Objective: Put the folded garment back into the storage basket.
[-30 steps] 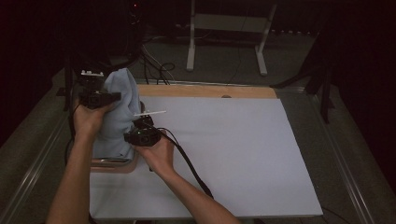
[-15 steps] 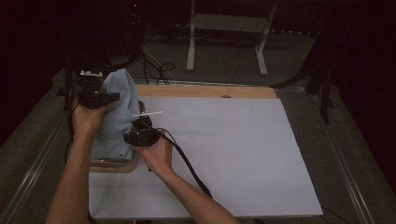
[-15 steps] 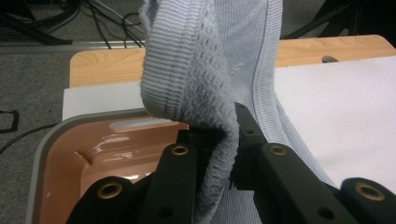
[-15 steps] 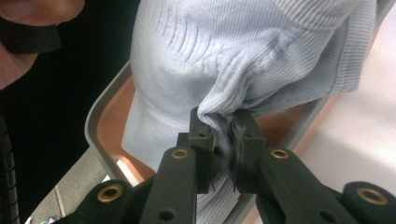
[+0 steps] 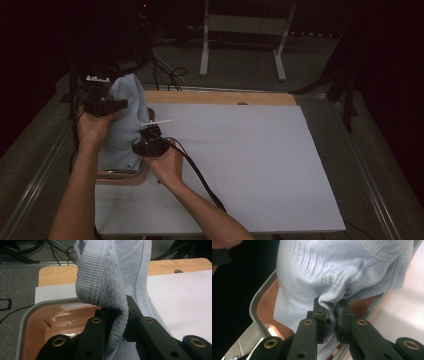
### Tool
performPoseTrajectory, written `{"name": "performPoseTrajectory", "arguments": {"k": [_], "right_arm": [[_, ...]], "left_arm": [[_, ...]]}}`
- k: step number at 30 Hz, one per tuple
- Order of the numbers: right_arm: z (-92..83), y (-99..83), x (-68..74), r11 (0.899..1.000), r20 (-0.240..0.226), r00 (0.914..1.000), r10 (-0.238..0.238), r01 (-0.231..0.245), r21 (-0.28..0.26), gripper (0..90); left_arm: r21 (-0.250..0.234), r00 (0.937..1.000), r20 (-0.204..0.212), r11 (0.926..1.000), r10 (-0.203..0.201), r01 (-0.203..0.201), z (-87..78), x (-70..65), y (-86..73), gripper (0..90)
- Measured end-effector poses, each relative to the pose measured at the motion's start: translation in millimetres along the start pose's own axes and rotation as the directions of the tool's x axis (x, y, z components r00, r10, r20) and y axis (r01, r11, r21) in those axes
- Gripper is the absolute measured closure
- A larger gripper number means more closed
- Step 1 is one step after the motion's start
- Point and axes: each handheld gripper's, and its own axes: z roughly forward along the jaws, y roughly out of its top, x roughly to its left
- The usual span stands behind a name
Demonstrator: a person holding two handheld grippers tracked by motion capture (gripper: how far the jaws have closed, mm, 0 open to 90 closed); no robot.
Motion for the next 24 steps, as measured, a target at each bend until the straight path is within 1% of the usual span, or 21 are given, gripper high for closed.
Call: {"name": "performPoseTrajectory", "arguments": {"k": [12, 21, 24], "right_arm": [[6.8, -2.5, 0.6, 1.000, 0.007, 1.0000, -0.002, 0.001, 0.018, 81.1], [15.6, -5.1, 5.0, 0.999, 0.003, 0.9999, -0.010, 0.010, 0.040, 80.9], [17.4, -5.9, 5.8, 0.999, 0.005, 1.0000, -0.009, 0.008, 0.046, 80.9]], "left_arm": [[0.000, 1.0000, -0.003, 1.0000, -0.006, 0.006, -0.6, 4.1, -3.8, 82.3], [0.015, 0.9996, -0.009, 0.9995, -0.027, 0.027, 1.1, 13.5, -11.3, 82.3], [0.024, 0.9995, -0.013, 0.9993, -0.028, 0.029, 2.3, 15.5, -13.3, 82.3]]}}
